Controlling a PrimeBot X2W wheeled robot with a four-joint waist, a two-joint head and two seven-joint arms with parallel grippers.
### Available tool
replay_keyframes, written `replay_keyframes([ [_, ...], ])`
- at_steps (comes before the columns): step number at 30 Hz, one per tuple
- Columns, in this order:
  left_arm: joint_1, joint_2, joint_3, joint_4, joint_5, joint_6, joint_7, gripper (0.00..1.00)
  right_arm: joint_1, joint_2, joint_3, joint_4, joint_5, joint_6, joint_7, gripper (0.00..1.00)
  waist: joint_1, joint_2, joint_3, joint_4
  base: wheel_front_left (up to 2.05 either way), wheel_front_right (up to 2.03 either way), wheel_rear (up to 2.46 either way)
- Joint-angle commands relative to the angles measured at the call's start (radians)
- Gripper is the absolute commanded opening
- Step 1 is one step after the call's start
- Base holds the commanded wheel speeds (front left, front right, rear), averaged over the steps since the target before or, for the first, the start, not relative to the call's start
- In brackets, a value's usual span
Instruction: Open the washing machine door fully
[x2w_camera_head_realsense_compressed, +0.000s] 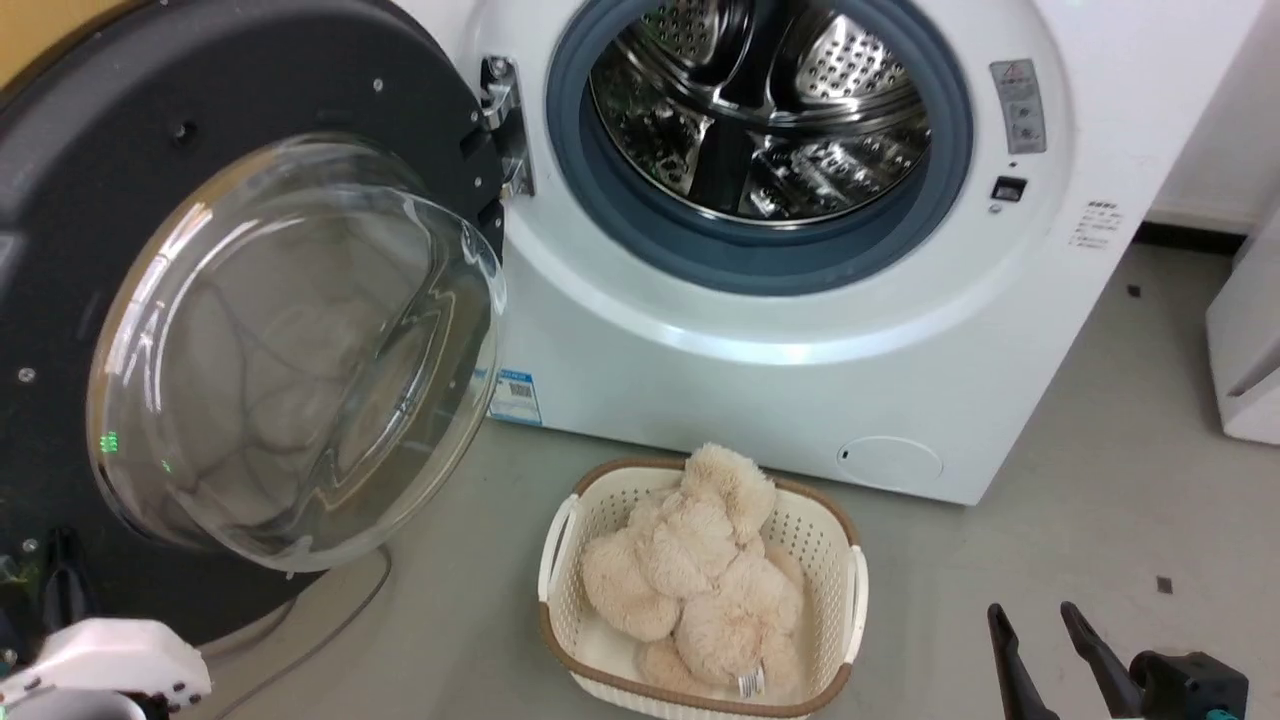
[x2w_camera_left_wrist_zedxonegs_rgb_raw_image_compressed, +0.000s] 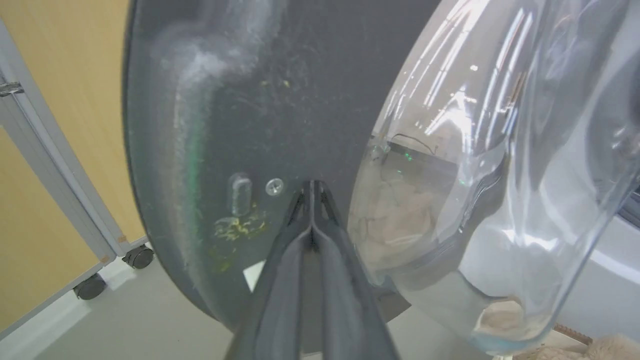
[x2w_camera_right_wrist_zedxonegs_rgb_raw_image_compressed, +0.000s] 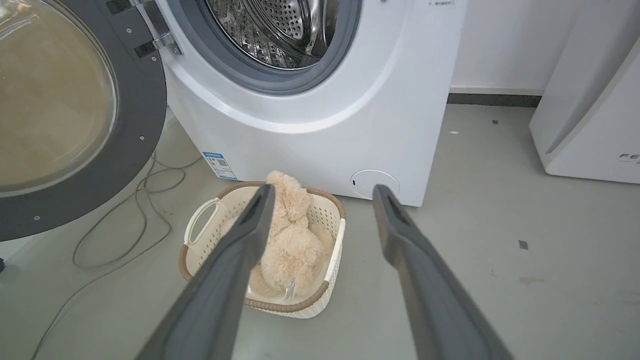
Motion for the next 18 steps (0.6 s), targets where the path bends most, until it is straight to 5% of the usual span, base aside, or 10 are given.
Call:
replay_keyframes([
  [1, 0.032, -0.016, 0.010, -0.028, 0.011, 0.003, -0.005, 0.00, -0.002, 0.003, 0.003, 0.003, 0.000, 0.001, 0.001, 1.00, -0.0001, -0.0001, -0.014, -0.004, 0.00, 0.00, 0.00],
  [8, 0.212, -0.105, 0.010, -0.207, 0.055, 0.012, -0.005, 0.00, 0.004, 0.003, 0.011, -0.006, -0.010, 0.001, -0.001, 1.00, -0.0001, -0.0001, -0.045, -0.022, 0.00, 0.00, 0.00],
  [9, 0.236, -0.112, 0.003, -0.228, 0.061, 0.010, -0.006, 0.32, 0.005, 0.003, 0.012, -0.009, -0.012, 0.001, 0.000, 1.00, -0.0001, -0.0001, -0.047, -0.024, 0.00, 0.00, 0.00],
  [10, 0.256, -0.119, -0.004, -0.248, 0.065, 0.010, -0.006, 0.47, 0.005, 0.003, 0.013, -0.011, -0.015, 0.001, 0.002, 1.00, -0.0001, -0.0001, -0.050, -0.027, 0.00, 0.00, 0.00],
  [12, 0.290, -0.132, -0.019, -0.279, 0.073, 0.011, -0.006, 0.98, 0.007, 0.003, 0.013, -0.015, -0.022, 0.001, 0.004, 1.00, -0.0001, -0.0001, -0.055, -0.032, 0.00, 0.00, 0.00],
  [18, 0.340, -0.149, -0.083, -0.348, 0.104, 0.004, 0.009, 1.00, 0.008, 0.003, 0.018, -0.031, -0.036, 0.001, 0.011, 1.00, -0.0001, -0.0001, -0.067, -0.053, 0.00, 0.00, 0.00],
])
